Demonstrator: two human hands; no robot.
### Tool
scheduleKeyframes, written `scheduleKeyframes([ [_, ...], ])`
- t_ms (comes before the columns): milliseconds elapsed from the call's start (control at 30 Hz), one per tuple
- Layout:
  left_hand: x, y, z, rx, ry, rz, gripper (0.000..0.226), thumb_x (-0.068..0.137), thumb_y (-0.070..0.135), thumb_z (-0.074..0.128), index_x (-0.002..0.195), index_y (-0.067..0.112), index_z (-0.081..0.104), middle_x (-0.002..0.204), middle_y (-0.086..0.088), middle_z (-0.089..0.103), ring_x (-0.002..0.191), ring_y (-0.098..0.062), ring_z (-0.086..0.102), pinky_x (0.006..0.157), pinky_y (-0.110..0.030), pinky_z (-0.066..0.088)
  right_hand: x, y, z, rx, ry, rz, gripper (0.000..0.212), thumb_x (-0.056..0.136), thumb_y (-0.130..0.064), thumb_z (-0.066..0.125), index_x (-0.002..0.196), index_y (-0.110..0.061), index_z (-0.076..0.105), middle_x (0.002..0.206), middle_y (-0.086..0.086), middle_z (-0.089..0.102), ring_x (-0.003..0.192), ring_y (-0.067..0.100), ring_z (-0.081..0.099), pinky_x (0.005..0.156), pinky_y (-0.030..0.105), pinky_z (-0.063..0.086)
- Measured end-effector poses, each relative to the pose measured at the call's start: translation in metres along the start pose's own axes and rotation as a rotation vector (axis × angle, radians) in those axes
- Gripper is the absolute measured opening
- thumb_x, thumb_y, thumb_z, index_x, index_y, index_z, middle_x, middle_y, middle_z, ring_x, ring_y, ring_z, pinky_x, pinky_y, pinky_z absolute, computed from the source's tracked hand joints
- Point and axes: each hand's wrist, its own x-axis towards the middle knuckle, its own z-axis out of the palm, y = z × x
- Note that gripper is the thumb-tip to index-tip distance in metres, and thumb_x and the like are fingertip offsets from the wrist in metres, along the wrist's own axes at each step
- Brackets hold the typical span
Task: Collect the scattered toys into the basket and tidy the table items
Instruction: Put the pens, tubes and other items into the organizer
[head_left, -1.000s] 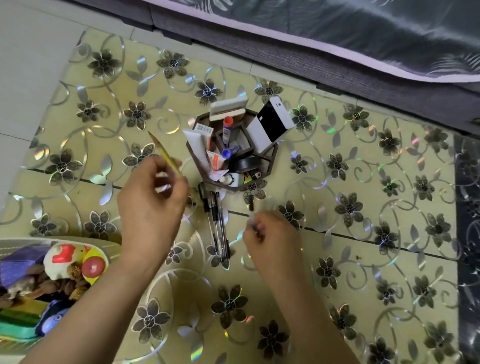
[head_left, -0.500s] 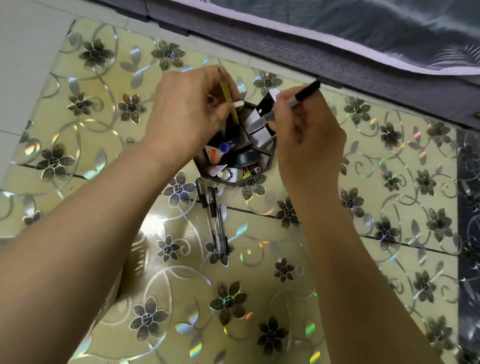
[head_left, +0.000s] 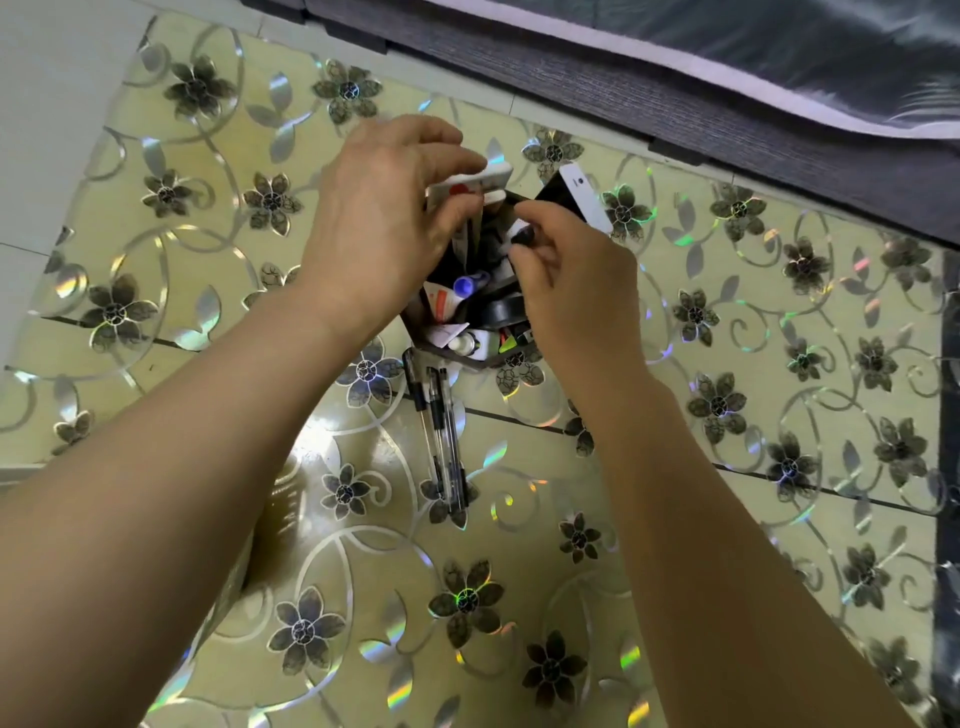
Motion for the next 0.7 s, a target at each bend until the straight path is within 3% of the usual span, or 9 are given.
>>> scheduleKeyframes([
  [100,-0.018,-0.002,-0.002,-0.1,0.1,-0.127,0.031,0.086,0.032,0.059,0.114,0.023,0.067,0.116,0.003,0.063,0.107,-0.018,0.059,0.092,-0.037,0.048,-0.016,0.004,-0.003,0.063,0.055,0.044,0.031,0.085,-0.008,0.057,0.114,-0.018,0.063,0.097,-0.002,0.069,0.091,0.014,0.065,0.085,0.038,0.052],
  [200,-0.054,-0.004,0.001,-0.218,0.186,-0.32,0.025,0.086,0.019,0.058,0.11,0.019,0.06,0.107,0.0,0.061,0.097,-0.013,0.059,0.084,-0.033,0.052,-0.046,0.01,-0.001,0.106,0.131,0.101,0.025,0.086,-0.008,0.057,0.108,-0.02,0.059,0.091,-0.006,0.065,0.083,0.01,0.063,0.079,0.038,0.053],
  [300,-0.099,-0.01,0.017,-0.258,0.135,-0.502,0.021,0.085,0.014,0.06,0.103,0.02,0.052,0.097,0.002,0.059,0.086,-0.015,0.06,0.078,-0.038,0.053,-0.076,0.013,0.012,0.188,0.132,0.166,0.03,0.086,-0.005,0.057,0.113,-0.02,0.052,0.092,-0.005,0.062,0.08,0.009,0.063,0.075,0.033,0.053],
  [367,-0.126,-0.013,0.034,-0.243,0.023,-0.591,0.023,0.083,0.012,0.063,0.098,0.023,0.049,0.092,0.005,0.06,0.081,-0.018,0.062,0.075,-0.04,0.053,-0.092,0.018,0.024,0.145,0.066,0.203,0.026,0.087,-0.007,0.056,0.107,-0.023,0.053,0.09,-0.005,0.063,0.078,0.013,0.063,0.072,0.035,0.052],
  [533,-0.158,-0.013,0.064,-0.085,-0.163,-0.655,0.021,0.083,0.021,0.061,0.096,0.025,0.045,0.088,0.002,0.064,0.078,-0.027,0.062,0.07,-0.037,0.048,-0.115,0.031,0.059,-0.127,-0.321,0.312,0.014,0.087,-0.014,0.054,0.098,-0.019,0.06,0.094,0.006,0.067,0.084,0.029,0.064,0.069,0.038,0.053],
  [700,-0.155,-0.007,0.076,-0.042,-0.221,-0.669,0.023,0.082,0.024,0.059,0.099,0.023,0.043,0.091,-0.002,0.065,0.083,-0.032,0.061,0.065,-0.037,0.043,-0.114,0.031,0.079,-0.251,-0.378,0.311,0.015,0.087,-0.013,0.055,0.102,-0.012,0.055,0.102,0.013,0.063,0.093,0.036,0.061,0.073,0.042,0.05],
])
